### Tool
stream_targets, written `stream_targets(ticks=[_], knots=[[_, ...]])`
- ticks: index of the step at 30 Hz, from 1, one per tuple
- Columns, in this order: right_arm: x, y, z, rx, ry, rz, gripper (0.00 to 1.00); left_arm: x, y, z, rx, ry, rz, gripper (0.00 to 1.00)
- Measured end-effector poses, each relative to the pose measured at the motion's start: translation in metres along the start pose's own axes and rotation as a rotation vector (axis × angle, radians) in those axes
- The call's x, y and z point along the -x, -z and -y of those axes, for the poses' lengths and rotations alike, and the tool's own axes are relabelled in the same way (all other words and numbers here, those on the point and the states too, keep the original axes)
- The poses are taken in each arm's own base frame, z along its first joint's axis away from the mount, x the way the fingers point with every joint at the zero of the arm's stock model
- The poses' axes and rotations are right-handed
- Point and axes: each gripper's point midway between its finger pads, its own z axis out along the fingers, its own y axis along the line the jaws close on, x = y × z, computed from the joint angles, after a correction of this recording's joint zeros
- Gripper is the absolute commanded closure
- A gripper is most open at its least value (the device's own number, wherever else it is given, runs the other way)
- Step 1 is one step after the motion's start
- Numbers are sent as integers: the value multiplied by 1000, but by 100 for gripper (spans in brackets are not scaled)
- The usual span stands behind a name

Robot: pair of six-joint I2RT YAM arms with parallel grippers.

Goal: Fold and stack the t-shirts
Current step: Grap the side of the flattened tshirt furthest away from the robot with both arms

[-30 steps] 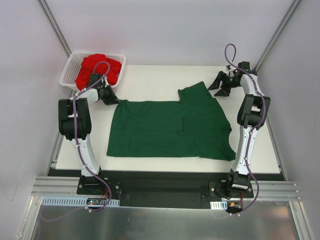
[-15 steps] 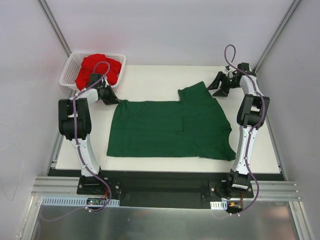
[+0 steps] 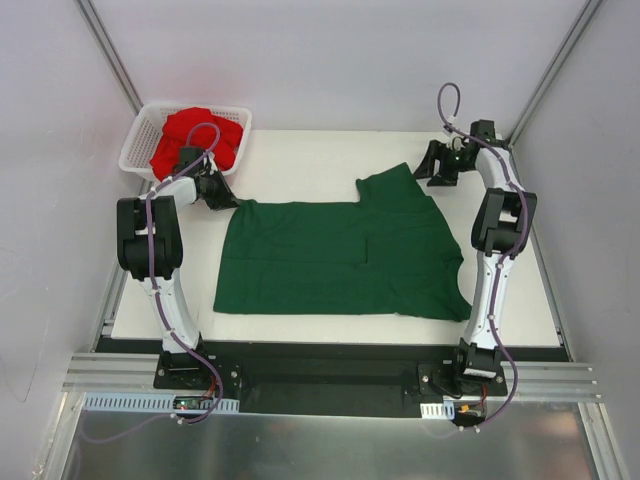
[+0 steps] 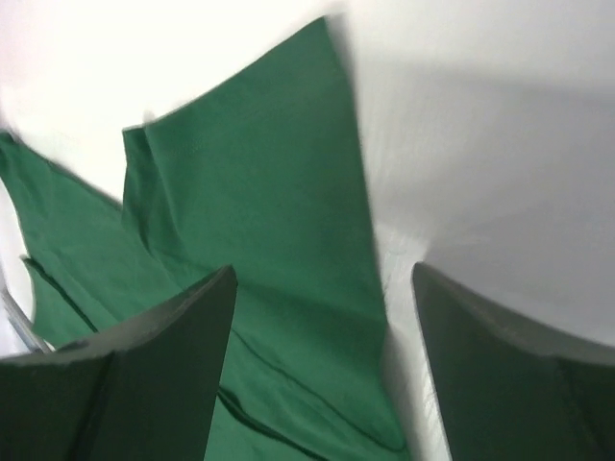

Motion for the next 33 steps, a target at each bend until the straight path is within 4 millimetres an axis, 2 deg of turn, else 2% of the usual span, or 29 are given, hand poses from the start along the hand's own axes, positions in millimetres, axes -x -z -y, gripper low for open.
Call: stream_targets(ticks=[8, 11, 22, 33], knots=[[7, -17, -32, -88, 256, -26, 16, 0, 0, 0, 0, 0, 0, 99], [3, -25, -39, -111, 309, -50, 16, 0, 0, 0, 0, 0, 0, 99], [7, -17, -5, -307, 367, -65, 16, 0, 0, 0, 0, 0, 0, 99], [27, -28, -11, -371, 436, 7, 14, 0, 0, 0, 0, 0, -1, 99]])
